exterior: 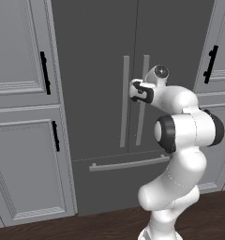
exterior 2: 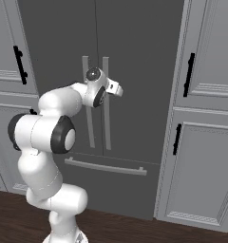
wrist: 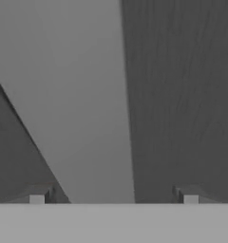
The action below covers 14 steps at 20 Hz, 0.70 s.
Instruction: Grab a lemon wedge from the fridge and one ice cube from the ice bowl, and put them in the glass of lemonade.
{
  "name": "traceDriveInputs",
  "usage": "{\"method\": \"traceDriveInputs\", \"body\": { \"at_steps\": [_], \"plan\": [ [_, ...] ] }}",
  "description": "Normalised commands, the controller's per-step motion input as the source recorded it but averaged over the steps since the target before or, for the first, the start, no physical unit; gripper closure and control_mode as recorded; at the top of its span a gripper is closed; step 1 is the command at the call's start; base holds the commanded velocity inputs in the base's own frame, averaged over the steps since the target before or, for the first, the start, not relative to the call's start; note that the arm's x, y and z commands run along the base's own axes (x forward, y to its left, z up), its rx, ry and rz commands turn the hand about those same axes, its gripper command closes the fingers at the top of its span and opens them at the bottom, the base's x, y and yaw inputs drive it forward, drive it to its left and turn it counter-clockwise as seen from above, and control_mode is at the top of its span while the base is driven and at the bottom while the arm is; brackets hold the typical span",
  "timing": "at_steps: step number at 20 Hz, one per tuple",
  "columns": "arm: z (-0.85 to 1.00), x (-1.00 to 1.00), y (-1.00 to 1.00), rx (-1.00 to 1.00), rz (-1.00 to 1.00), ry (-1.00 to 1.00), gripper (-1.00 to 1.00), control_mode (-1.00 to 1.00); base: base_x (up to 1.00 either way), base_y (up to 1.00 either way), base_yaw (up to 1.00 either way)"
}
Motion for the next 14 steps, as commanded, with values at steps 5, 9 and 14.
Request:
{"method": "traceDriveInputs", "body": {
  "at_steps": [5,9,14],
  "plan": [
    [0.00,0.16,0.00,-0.01,0.00,0.02,1.00,-1.00,0.00,0.00,0.00],
    [0.00,0.01,-0.15,-0.09,0.00,-0.02,1.00,-1.00,0.00,0.00,0.00],
    [0.00,-0.18,-0.62,-0.02,-0.04,-0.06,1.00,-1.00,0.00,0.00,0.00]
  ]
}}
